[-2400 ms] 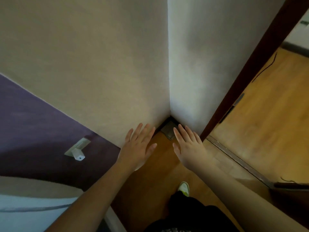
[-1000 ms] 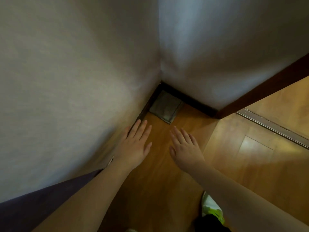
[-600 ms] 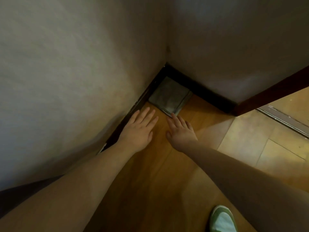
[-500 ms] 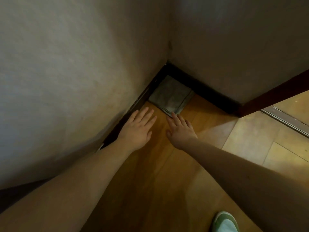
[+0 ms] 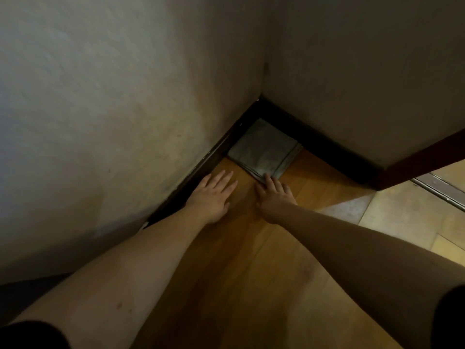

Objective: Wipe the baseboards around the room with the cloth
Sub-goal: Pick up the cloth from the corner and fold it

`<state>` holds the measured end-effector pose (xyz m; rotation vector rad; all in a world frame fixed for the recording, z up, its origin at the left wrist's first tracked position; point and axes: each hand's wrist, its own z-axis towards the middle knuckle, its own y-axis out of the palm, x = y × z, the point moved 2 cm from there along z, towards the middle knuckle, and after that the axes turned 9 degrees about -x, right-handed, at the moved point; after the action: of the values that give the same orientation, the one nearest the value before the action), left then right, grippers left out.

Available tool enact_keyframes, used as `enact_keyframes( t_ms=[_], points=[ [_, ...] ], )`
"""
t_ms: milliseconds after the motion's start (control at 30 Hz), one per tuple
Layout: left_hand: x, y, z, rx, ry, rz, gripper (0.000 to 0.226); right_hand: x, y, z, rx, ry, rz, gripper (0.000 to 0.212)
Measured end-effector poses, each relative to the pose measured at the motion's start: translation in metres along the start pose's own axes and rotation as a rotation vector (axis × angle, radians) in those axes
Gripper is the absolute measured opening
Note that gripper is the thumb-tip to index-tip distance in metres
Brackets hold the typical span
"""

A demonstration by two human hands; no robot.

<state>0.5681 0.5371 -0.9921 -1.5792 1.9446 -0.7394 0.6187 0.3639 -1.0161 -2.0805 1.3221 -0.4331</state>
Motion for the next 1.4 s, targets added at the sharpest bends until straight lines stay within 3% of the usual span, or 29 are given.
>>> enact_keyframes(
  t_ms=[300,533,700,1100,1233,1400],
  points=[
    [0.01,0.003,0.0,0.035,0.044,-0.019,0.073,0.006,0.009,-0.006,0.081,-0.044,-0.076,0.062],
    [0.033,0.034,-0.021,0.233,0.171,0.011,0.067,0.026,0.044,-0.071,-0.112,-0.264,-0.249,0.066],
    [0.059,0.052,-0.028,0.161,0.183,-0.041,0.059,0.056,0.076,-0.11,-0.19,-0.327,-0.32,0.067],
    [0.087,0.071,-0.04,0.225,0.193,-0.161,0.054,0.059,0.132,-0.105,0.11,-0.295,-0.232,0.059],
    [0.09,0.063,-0.034,0.241,0.192,-0.156,0.047,0.056,0.127,-0.105,0.183,-0.319,-0.211,0.067],
    [0.08,0.074,-0.036,0.187,0.302,-0.163,0.044,0.066,0.132,-0.116,0.3,-0.484,-0.2,0.07]
  ],
)
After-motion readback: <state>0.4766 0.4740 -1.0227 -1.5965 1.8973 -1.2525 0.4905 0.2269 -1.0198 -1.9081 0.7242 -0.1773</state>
